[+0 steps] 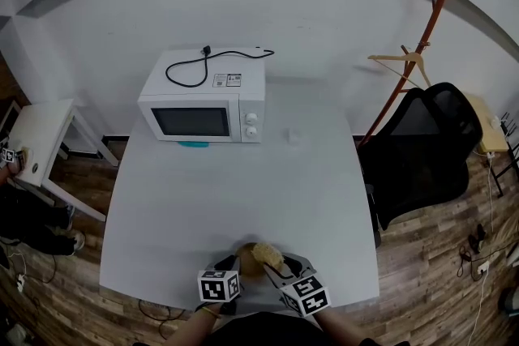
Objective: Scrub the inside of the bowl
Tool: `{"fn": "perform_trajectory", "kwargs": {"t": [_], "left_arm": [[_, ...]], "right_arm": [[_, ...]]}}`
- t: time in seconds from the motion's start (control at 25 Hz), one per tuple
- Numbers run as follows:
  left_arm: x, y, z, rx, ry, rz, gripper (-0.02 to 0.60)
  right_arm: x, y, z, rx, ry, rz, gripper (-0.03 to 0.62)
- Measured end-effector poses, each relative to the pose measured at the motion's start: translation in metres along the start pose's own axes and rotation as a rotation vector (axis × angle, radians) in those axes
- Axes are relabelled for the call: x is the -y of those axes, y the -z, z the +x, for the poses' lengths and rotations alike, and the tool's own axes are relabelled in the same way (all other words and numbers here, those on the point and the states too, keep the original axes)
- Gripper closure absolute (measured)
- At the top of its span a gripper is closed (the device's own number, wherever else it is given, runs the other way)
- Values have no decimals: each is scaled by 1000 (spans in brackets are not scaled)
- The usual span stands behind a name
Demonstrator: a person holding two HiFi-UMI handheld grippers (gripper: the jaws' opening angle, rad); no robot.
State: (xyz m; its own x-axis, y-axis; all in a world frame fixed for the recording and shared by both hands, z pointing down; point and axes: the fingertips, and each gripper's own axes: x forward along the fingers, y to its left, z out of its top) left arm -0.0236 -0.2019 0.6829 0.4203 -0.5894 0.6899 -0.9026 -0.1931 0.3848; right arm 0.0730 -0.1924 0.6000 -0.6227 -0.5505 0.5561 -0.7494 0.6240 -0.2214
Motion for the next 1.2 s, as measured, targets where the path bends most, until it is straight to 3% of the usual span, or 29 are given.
{"fn": "perform_trajectory", "kwargs": {"t": [0.04, 0.12, 0.36, 0.72, 1.2], "left_arm": [[0, 1, 0, 1, 4, -5, 550], [1, 3, 0, 2, 14, -11, 472], [3, 2, -1, 20, 28, 33, 441], [7, -2, -33, 104, 62, 80, 433], [9, 15, -90, 174, 102, 90, 463]], "right_arm": [[-1, -1, 0, 4, -1, -1, 413], [0, -3, -2, 13, 8, 1, 413], [3, -4, -7, 50, 51, 3, 413], [-7, 5, -25, 138, 128, 75, 413], [-62, 4, -41, 223, 93, 99, 413]]}}
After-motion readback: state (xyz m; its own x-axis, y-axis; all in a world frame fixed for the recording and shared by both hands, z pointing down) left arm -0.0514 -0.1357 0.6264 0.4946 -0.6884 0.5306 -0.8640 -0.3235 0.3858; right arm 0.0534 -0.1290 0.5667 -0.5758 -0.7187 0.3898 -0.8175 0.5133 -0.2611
